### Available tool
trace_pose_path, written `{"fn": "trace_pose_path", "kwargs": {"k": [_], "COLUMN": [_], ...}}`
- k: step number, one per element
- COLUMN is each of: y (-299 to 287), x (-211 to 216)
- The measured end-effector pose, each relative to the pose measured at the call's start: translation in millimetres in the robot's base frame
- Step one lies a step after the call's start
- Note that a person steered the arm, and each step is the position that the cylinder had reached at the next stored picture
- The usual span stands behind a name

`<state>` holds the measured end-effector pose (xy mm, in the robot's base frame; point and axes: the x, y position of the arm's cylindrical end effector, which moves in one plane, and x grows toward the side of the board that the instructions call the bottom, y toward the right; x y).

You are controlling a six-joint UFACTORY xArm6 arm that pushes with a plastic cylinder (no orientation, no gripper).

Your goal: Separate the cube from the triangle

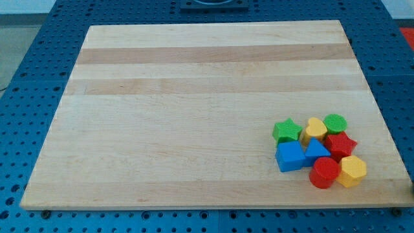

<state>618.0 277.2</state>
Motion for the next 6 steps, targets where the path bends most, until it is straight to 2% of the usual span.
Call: {"fn": "trace_pose_path", "kwargs": {"k": [1, 2, 6], "y": [-87, -126, -134], "x": [0, 0, -45]}}
